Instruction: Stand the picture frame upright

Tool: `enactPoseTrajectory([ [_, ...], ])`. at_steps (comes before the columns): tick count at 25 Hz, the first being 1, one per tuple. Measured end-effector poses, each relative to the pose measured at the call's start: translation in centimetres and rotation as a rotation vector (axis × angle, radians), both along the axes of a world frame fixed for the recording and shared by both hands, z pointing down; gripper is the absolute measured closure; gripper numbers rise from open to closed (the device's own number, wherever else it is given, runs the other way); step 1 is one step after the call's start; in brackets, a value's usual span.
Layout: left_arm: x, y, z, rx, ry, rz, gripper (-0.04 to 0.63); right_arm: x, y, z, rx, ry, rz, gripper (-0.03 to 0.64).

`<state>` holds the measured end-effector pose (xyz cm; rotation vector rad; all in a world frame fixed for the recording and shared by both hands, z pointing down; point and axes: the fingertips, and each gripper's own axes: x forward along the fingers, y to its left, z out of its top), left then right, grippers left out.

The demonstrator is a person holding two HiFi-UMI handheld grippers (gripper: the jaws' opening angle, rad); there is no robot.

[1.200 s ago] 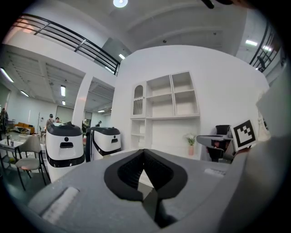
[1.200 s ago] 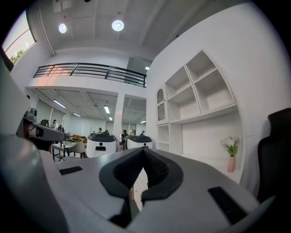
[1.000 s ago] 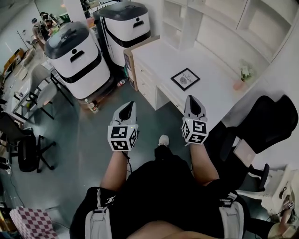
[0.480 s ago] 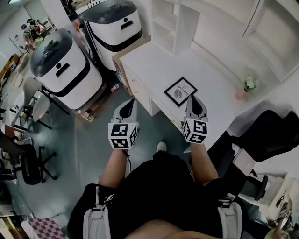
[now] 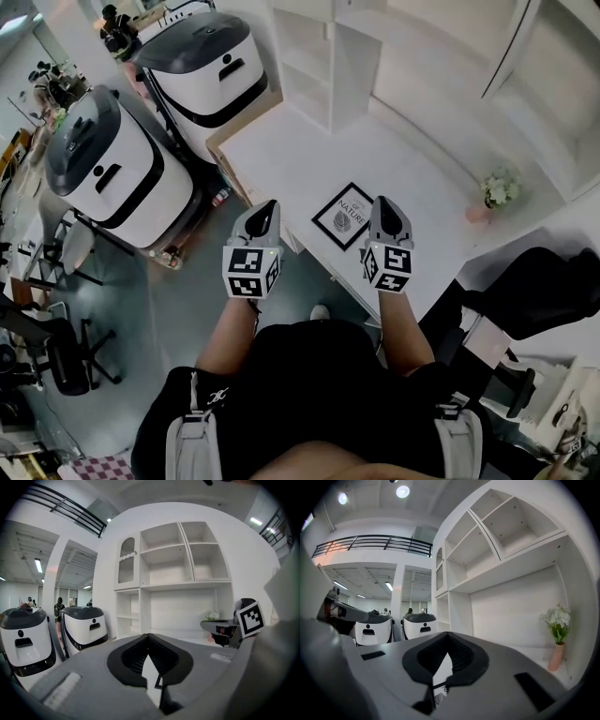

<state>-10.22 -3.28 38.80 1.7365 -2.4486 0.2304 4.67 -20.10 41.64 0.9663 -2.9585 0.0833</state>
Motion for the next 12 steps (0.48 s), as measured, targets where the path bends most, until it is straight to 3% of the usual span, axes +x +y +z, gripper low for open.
enactPoseTrajectory([
  [12, -1.4, -7.5, 0.2, -0.005, -0.009, 0.121, 0.581, 1.7, -4.3, 0.9, -0.013, 0.035, 0.116, 0.615],
])
